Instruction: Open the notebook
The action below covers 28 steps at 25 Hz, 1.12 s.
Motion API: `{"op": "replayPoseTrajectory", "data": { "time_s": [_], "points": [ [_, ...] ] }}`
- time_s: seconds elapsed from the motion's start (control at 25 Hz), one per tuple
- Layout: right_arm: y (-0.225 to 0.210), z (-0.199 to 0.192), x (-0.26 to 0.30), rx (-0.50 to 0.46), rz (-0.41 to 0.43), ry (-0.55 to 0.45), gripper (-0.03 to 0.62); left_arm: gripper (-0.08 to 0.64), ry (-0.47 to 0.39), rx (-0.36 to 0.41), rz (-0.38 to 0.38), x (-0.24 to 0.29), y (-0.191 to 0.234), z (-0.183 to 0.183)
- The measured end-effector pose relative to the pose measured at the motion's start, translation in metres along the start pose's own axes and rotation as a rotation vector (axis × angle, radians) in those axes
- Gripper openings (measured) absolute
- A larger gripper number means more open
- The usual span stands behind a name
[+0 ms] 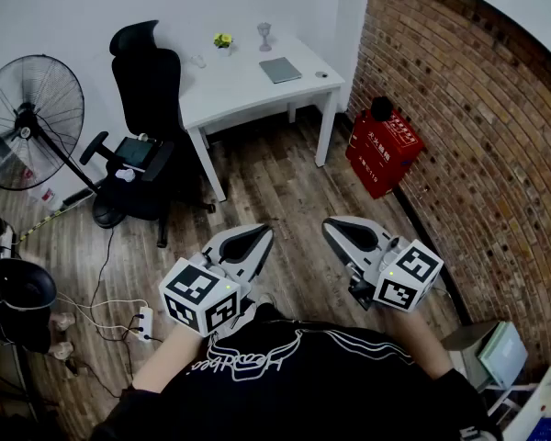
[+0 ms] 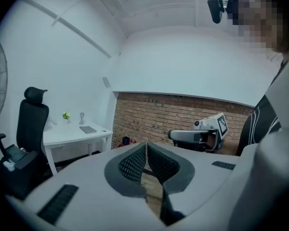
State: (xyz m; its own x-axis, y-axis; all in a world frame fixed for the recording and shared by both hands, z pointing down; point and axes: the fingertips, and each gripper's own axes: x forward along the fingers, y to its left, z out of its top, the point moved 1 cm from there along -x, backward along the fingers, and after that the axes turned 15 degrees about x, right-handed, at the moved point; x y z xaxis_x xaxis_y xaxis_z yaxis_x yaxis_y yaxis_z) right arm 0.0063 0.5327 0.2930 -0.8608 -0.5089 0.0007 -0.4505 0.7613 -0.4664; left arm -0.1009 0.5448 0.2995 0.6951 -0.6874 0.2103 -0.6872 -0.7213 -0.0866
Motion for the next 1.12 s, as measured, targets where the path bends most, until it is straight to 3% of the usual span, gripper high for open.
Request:
{"op": "replayPoseTrajectory", "data": {
  "time_s": [0.48, 0.88, 0.92, 1.0, 1.12],
  "points": [
    [-0.006, 0.010, -0.050, -0.013, -0.055, -0.054, 0.003, 0.038, -0.006, 0.021, -0.044, 0.019, -0.032, 0.009],
    [-0.035, -0.001, -0.059, 0.054, -0.132, -0.067, 0.003, 0.041, -0.031, -0.019, -0.034, 0.051, -0.003, 0.011],
    [-0.040, -0.002, -0.061, 0.061, -0.142, -0.069, 0.003, 0.053, -0.040, -0.021, -0.036, 0.056, -0.001, 0.011],
    [-0.052, -0.004, -0.064, 0.074, -0.156, -0.070, 0.003, 0.151, -0.045, -0.026, -0.036, 0.069, 0.003, 0.009],
    [-0.072, -0.005, -0.064, 0.089, -0.176, -0.070, 0.003, 0.197, -0.033, -0.026, -0.024, 0.090, 0.013, 0.001]
  ]
}}
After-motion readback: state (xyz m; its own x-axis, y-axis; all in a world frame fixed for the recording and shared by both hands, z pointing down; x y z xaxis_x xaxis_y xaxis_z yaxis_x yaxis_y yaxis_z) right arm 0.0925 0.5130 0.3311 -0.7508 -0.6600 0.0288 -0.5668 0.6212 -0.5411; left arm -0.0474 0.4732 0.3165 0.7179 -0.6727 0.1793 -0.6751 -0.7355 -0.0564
